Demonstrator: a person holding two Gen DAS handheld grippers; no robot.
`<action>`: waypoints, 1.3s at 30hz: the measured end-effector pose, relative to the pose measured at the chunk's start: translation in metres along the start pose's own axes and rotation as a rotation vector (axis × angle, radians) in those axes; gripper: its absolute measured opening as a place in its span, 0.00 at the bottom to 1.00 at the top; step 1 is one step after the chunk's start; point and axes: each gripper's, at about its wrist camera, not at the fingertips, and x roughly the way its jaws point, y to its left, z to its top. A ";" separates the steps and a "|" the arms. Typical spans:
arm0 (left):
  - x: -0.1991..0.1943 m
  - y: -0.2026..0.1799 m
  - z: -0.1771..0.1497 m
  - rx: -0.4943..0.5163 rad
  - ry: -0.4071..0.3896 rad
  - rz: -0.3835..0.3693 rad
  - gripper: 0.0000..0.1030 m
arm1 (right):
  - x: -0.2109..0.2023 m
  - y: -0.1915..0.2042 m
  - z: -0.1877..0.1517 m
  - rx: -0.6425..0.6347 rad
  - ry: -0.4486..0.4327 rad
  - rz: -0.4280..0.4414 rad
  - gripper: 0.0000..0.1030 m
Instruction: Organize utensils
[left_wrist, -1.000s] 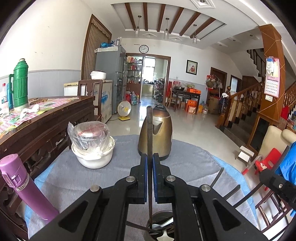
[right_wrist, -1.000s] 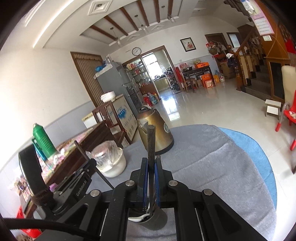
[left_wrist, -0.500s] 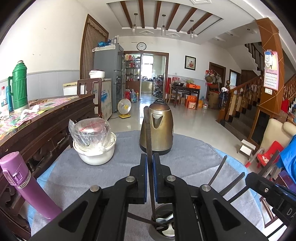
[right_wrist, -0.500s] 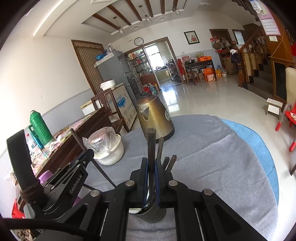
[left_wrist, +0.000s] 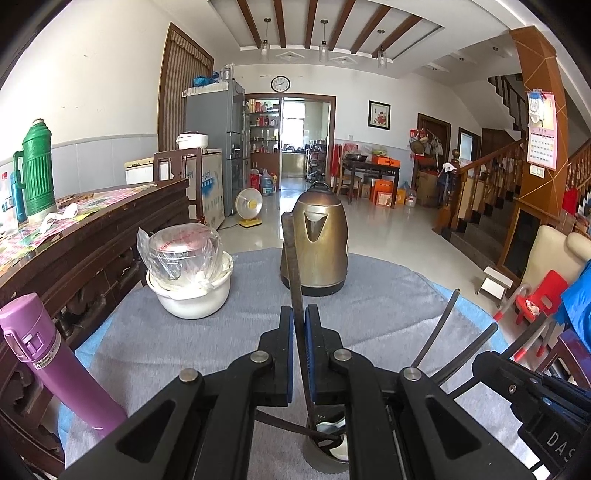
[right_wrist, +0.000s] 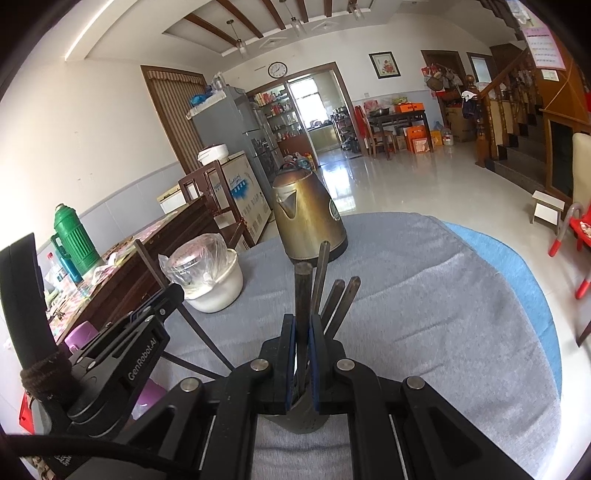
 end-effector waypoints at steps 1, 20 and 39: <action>0.000 0.000 -0.001 0.001 0.002 0.000 0.07 | 0.001 -0.001 -0.001 0.000 0.002 0.000 0.07; 0.010 0.000 -0.015 0.038 0.088 0.006 0.09 | 0.006 -0.004 -0.008 0.037 0.051 0.037 0.08; -0.049 -0.002 -0.028 0.146 0.065 0.058 0.71 | -0.032 -0.012 -0.010 0.062 -0.009 0.132 0.23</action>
